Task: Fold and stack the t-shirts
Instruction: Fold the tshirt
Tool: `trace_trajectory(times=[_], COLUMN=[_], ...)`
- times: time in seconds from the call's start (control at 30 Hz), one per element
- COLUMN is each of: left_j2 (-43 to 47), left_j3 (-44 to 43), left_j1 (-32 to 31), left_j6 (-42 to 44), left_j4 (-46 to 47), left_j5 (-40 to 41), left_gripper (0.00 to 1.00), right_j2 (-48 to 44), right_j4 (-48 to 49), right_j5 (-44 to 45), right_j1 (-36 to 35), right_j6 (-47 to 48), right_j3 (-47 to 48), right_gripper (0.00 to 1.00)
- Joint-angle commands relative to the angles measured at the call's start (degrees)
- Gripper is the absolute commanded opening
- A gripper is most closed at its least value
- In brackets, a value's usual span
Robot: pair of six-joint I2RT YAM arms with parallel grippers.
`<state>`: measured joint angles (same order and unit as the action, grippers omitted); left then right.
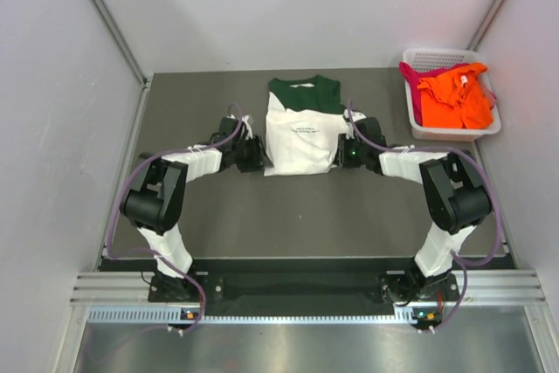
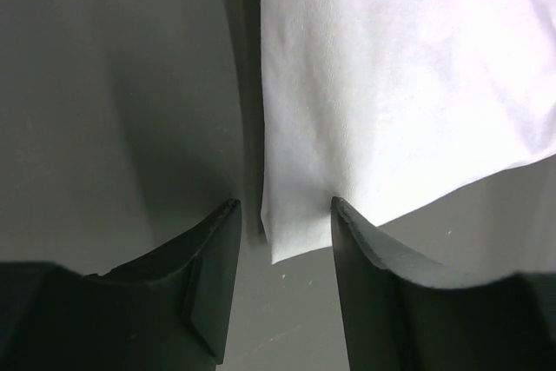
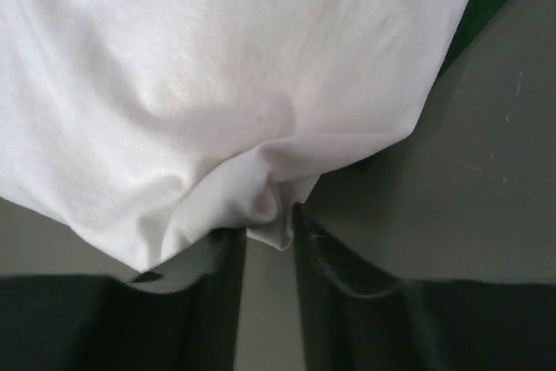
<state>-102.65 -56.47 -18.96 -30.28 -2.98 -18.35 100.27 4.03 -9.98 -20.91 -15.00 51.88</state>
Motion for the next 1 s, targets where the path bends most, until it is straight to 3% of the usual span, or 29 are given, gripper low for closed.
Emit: trace_trajectory(times=[0.0,0.2,0.53,0.77,0.87,0.93,0.97], left_j2=[-1.7,-1.5,1.0,0.5,-1.1,-2.0,-2.0], left_j3=[-0.2,1.7,4.6,5.2,4.1,2.9,2.7], left_j1=[-0.4,-0.4,-0.4,-1.0,-1.5,-1.5,-1.5], left_j6=[1.3,1.1,0.3,-0.6,-1.4,-1.7,-2.1], left_j4=[-1.5,-2.3,-3.3,-4.8,-4.3,-3.9,-3.5], left_j5=[2.4,2.2,-1.6,-2.7,-4.4,-6.0,-6.0], left_gripper=[0.5,0.38,0.52,0.43,0.26,0.0,0.0], right_j2=[1.1,0.4,-1.1,-1.0,-1.0,-1.3,-1.6], right_j4=[0.6,0.8,1.3,1.2,1.2,1.2,1.2], right_j5=[2.7,2.8,2.1,1.8,1.5,1.4,1.4], right_j1=[-1.2,-1.3,-1.3,-1.2,-1.3,-1.3,-1.3], right_j6=[1.2,1.0,0.5,0.5,0.5,0.4,0.4], right_j3=[3.2,2.4,0.6,0.6,0.4,0.3,0.1], right_gripper=[0.23,0.0,0.0,0.0,0.0,0.0,0.0])
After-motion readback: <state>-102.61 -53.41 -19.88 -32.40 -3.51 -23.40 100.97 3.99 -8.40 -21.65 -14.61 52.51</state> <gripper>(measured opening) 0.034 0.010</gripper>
